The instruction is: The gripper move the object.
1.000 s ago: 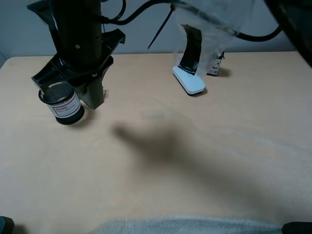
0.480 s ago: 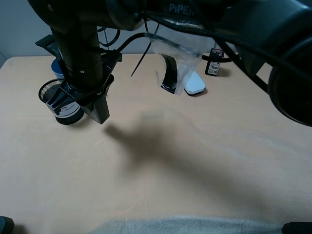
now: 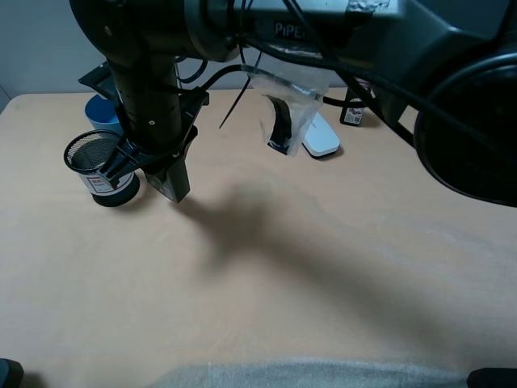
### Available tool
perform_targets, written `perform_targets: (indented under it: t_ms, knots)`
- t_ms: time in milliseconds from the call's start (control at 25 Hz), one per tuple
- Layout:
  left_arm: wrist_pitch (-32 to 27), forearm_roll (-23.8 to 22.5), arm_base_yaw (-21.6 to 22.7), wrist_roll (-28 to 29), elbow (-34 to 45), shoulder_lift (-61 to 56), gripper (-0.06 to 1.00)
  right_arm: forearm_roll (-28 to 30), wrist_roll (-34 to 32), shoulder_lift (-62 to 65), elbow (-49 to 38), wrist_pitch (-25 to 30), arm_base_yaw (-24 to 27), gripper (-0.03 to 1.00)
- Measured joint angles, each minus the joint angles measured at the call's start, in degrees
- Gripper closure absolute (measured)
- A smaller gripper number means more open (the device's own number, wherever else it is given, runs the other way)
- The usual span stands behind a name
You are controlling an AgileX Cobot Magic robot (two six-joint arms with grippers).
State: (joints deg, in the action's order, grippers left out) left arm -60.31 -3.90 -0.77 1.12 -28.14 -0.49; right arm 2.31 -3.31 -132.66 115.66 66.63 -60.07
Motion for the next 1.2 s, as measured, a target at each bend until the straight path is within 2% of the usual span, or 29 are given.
perform_targets:
  t_ms: [160,360,1200]
  knots:
    - [0.0,0.0,0.0,0.0,0.0,0.0,0.21,-0.1,0.76,0.0,0.19,-0.13,0.73,0.67]
    - [0.0,0.0,0.0,0.0,0.0,0.0,0.21,0.08,2.23,-0.76,0.19,2.69,1.24,0.67]
    - [0.0,0.0,0.0,0.0,0.0,0.0,0.21,-2.31,4.4,-1.08,0.19,2.1,1.65,0.67]
